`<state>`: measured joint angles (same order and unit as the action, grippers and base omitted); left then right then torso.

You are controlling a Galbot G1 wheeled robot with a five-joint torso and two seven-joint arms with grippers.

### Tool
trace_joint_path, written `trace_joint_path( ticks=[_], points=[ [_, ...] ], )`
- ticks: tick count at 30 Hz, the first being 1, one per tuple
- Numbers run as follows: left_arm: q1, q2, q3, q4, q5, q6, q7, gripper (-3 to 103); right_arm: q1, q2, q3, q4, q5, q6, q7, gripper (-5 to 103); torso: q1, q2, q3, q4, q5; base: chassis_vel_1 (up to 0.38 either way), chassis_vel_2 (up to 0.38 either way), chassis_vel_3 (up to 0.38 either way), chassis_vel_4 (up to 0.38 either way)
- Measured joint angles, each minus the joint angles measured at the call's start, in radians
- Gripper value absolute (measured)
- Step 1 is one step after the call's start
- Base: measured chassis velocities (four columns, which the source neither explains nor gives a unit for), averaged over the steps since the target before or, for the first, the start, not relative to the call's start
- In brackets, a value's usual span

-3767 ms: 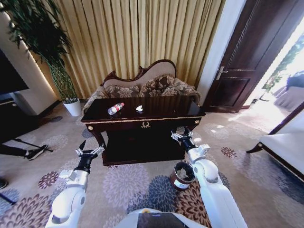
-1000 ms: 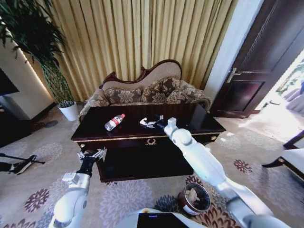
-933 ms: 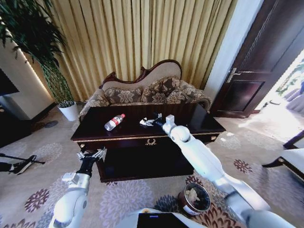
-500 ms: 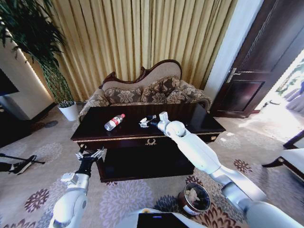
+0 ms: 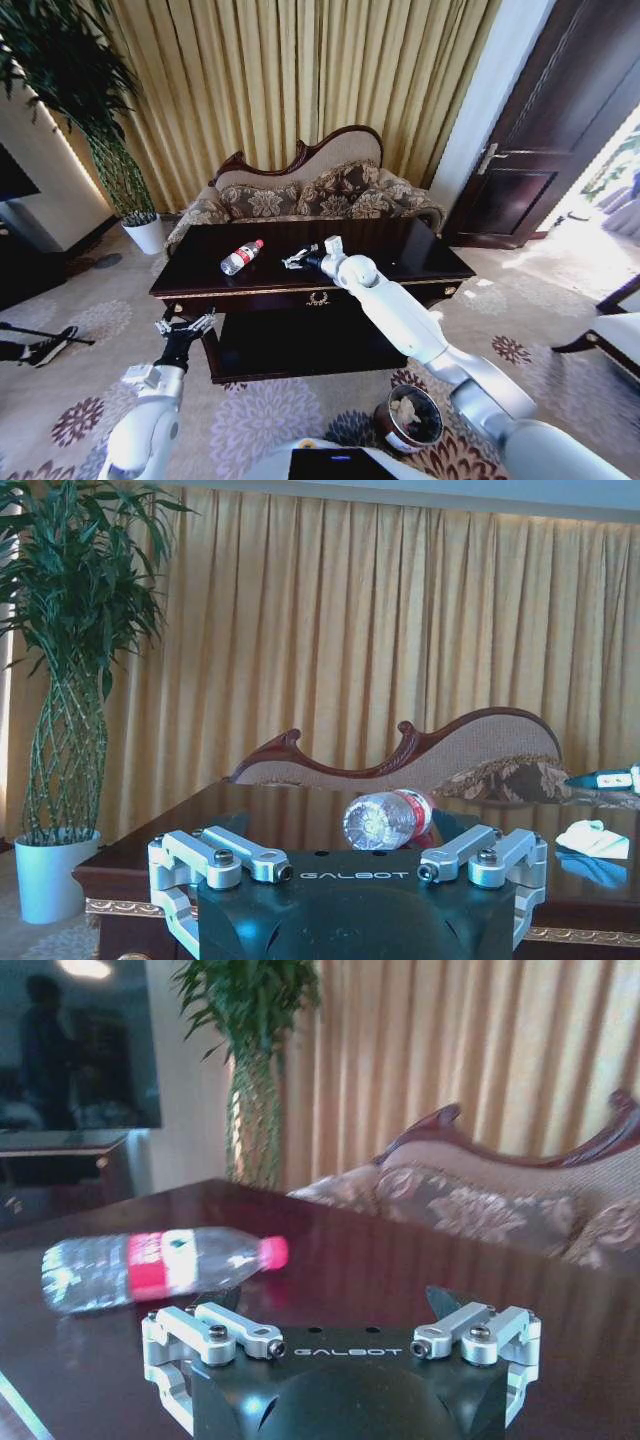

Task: Move to the front of the table and place the trash on the table into the trash bin.

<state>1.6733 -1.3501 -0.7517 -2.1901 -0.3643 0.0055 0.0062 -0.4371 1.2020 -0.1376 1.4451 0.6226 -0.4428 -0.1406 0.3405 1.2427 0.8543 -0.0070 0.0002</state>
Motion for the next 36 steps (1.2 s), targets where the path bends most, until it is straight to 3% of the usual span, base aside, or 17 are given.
trace_joint_path(
  ticks=[13,24,36],
  points=[
    [-0.013,0.003,0.021,0.013,0.001,-0.003,0.005,100,0.017,-0.006,0.018,-0.146,-0.066,0.148,0.000,100,0.000,0.000,0.000,0.0001,0.0001,0.000,0.000,0.000,0.000],
    [-0.012,-0.002,0.028,0.016,0.004,0.001,0.005,100,0.001,-0.026,-0.010,-0.098,-0.066,0.083,0.000,100,0.000,0.000,0.000,-0.0002,0.0000,0.000,0.000,0.000,0.000],
    [-0.011,0.003,0.028,0.018,0.007,0.001,0.005,100,-0.003,0.033,-0.026,-0.142,-0.078,0.101,0.000,100,0.000,0.000,0.000,0.0001,-0.0001,0.000,0.000,0.000,0.000]
  ],
)
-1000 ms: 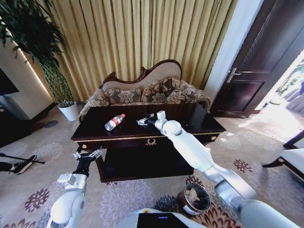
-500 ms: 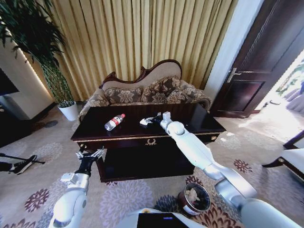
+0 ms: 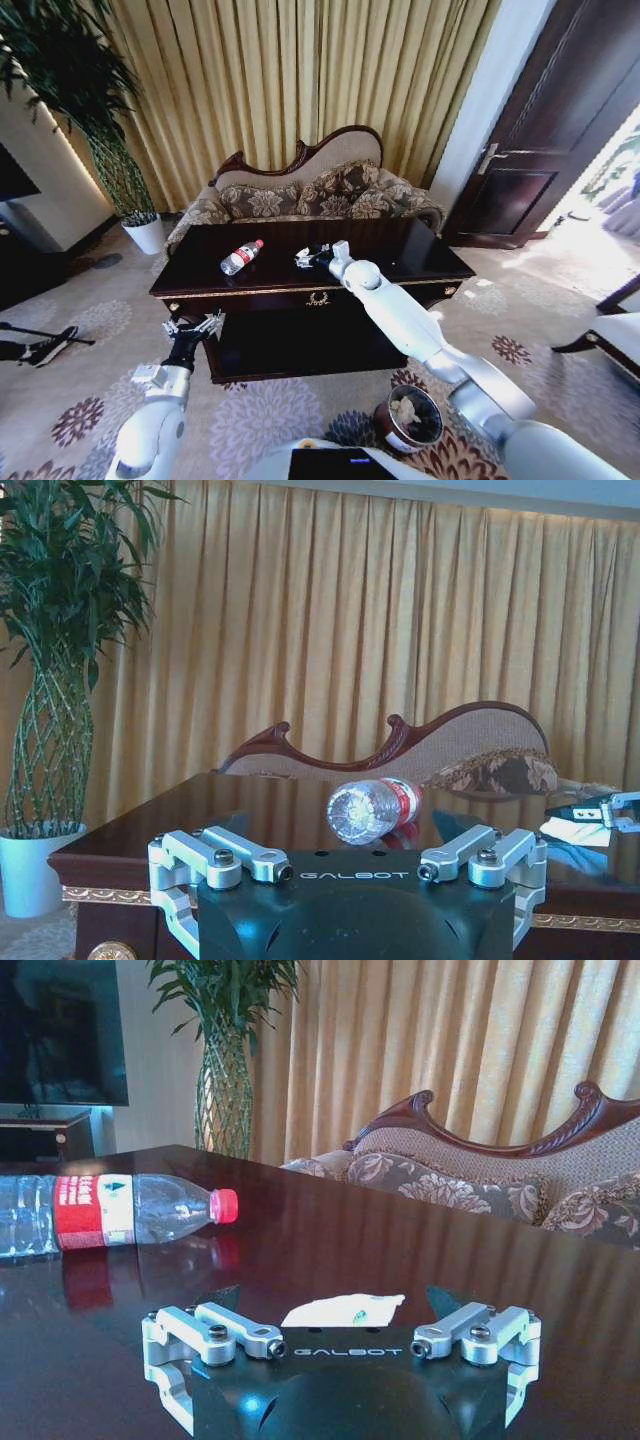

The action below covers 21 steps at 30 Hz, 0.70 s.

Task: Move to the front of the table and place the trash on the table into the trash bin.

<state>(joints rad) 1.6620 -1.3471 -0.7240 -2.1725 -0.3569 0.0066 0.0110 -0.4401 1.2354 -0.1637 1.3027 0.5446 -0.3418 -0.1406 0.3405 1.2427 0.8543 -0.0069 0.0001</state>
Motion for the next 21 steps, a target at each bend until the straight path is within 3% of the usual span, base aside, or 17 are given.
trace_joint_path(
  ticks=[17,21],
  points=[
    [-0.005,-0.001,0.012,0.002,-0.001,0.000,0.000,100,-0.016,-0.016,0.009,-0.004,-0.023,0.018,0.000,100,0.000,0.000,0.000,-0.0002,0.0000,0.000,0.000,0.000,0.000],
    [-0.006,-0.002,0.012,0.001,-0.001,0.000,0.000,100,-0.018,-0.017,0.004,0.016,-0.020,-0.019,0.000,99,0.000,0.000,0.000,0.0000,0.0000,0.000,0.000,0.000,0.000]
  ],
)
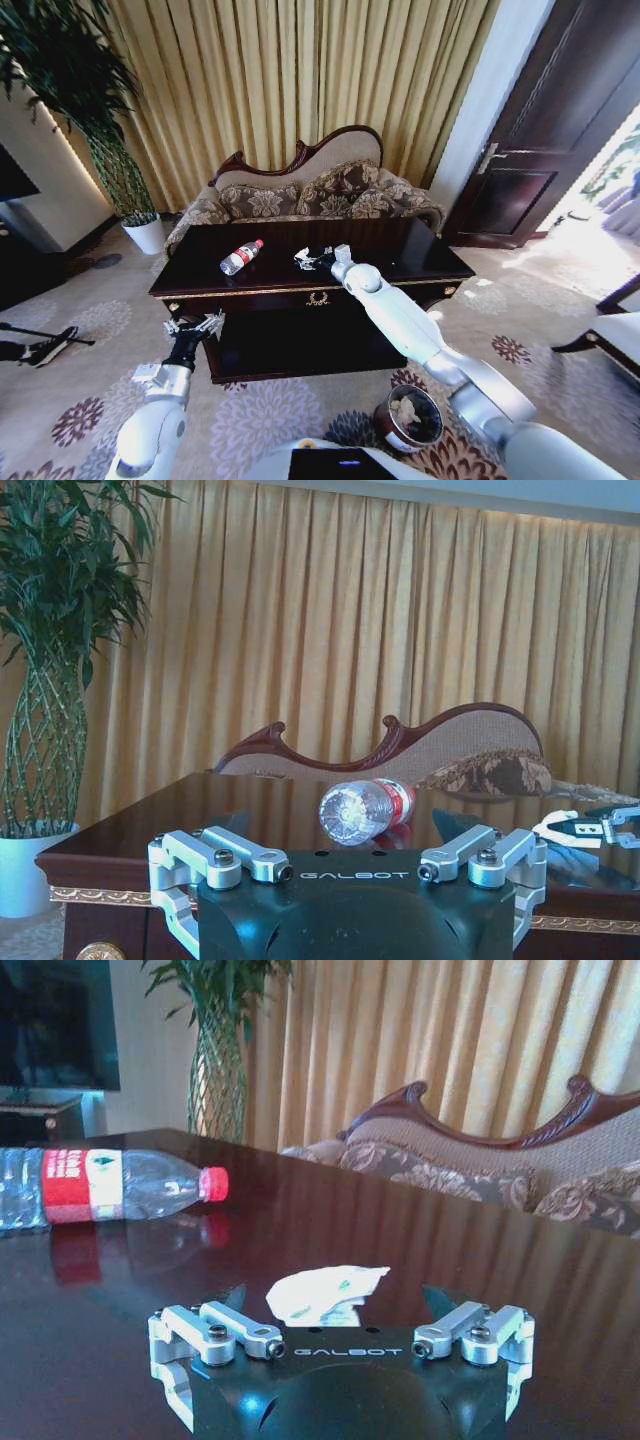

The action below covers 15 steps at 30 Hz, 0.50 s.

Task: Move to the front of the table and place the trash on the table into the trash bin.

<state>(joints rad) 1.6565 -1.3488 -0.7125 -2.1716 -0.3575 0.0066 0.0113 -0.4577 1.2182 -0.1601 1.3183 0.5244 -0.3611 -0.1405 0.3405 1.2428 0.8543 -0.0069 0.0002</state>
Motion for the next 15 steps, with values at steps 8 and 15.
trace_joint_path(
  ticks=[8,15],
  points=[
    [0.000,-0.008,0.002,0.004,0.001,0.000,0.000,100,0.036,0.012,-0.013,0.036,0.049,-0.135,0.000,99,0.000,0.000,0.000,0.0000,-0.0001,0.000,0.000,0.000,0.000],
    [-0.002,-0.009,0.002,0.005,0.002,0.000,0.001,100,0.048,0.028,-0.030,0.010,0.035,-0.146,0.000,100,0.000,0.000,0.000,-0.0001,-0.0001,0.000,0.000,0.000,0.000]
  ],
)
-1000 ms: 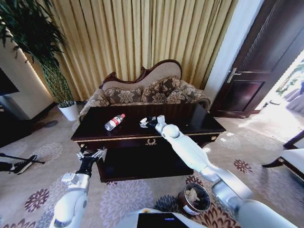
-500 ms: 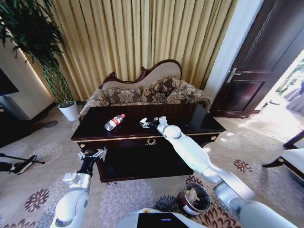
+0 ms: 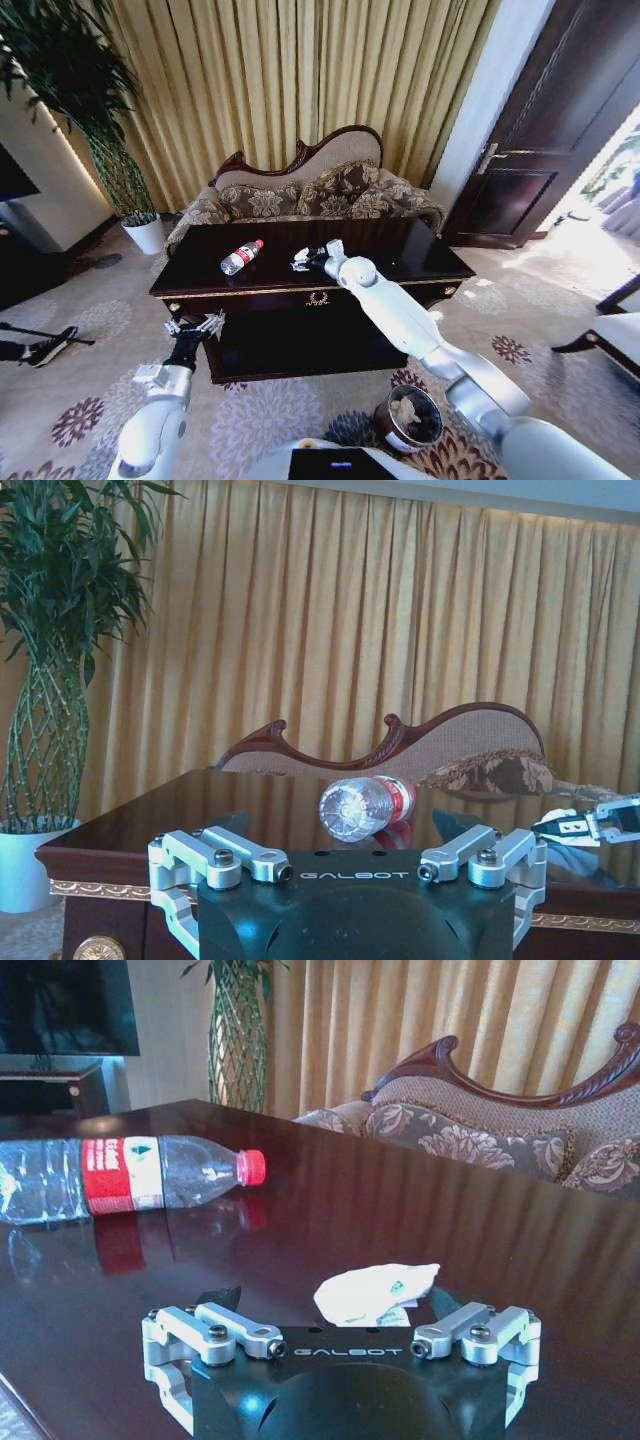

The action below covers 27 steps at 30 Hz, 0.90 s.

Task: Move to the front of the table and place the trash on the table into the trash bin.

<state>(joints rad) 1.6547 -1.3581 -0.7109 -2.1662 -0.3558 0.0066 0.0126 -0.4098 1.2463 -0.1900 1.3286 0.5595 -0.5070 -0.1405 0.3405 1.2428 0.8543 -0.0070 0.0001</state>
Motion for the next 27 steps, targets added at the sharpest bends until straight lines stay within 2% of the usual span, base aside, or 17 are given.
trace_joint_path(
  ticks=[2,4,13,15,16,19,20,24,27],
  points=[
    [0.001,0.000,-0.002,0.002,0.000,0.000,0.002,100,0.003,0.004,-0.003,-0.013,-0.005,0.001,0.000,101,0.000,0.000,0.000,0.0000,0.0000,0.000,0.000,0.000,0.000],
    [0.001,0.000,-0.003,0.004,-0.001,-0.002,0.004,100,0.005,0.005,-0.003,-0.022,-0.006,0.004,0.000,93,0.000,0.000,0.000,0.0001,0.0000,0.000,0.000,0.000,0.000],
    [-0.003,0.000,0.001,0.005,-0.001,-0.003,0.007,100,0.006,0.004,-0.002,-0.029,-0.008,0.009,0.000,83,0.000,0.000,0.000,0.0000,0.0001,0.000,0.000,0.000,0.000],
    [-0.002,-0.002,0.002,0.006,-0.001,-0.004,0.009,100,0.007,0.001,0.001,-0.029,-0.008,0.011,0.000,77,0.000,0.000,0.000,0.0001,0.0001,0.000,0.000,0.000,0.000],
    [0.000,-0.002,0.002,0.006,-0.001,-0.005,0.009,100,0.007,0.001,0.002,-0.029,-0.008,0.011,0.000,71,0.000,0.000,0.000,0.0000,0.0001,0.000,0.000,0.000,0.000],
    [0.002,-0.004,0.002,0.006,-0.001,-0.006,0.011,100,0.006,-0.001,0.004,-0.028,-0.007,0.011,0.000,65,0.000,0.000,0.000,0.0001,0.0000,0.000,0.000,0.000,0.000],
    [0.002,-0.005,0.002,0.006,-0.001,-0.007,0.013,100,0.004,-0.002,0.004,-0.026,-0.007,0.011,0.000,58,0.000,0.000,0.000,0.0000,0.0001,0.000,0.000,0.000,0.000],
    [0.002,-0.007,0.001,0.006,-0.001,-0.008,0.015,100,0.002,-0.003,0.005,-0.023,-0.007,0.012,0.000,56,0.000,0.000,0.000,0.0000,0.0000,0.000,0.000,0.000,0.000],
    [0.002,-0.006,0.001,0.005,-0.001,-0.008,0.015,100,-0.002,-0.003,0.008,-0.020,-0.007,0.012,0.000,41,0.000,0.000,0.000,0.0001,0.0001,0.000,0.000,0.000,0.000]
  ],
)
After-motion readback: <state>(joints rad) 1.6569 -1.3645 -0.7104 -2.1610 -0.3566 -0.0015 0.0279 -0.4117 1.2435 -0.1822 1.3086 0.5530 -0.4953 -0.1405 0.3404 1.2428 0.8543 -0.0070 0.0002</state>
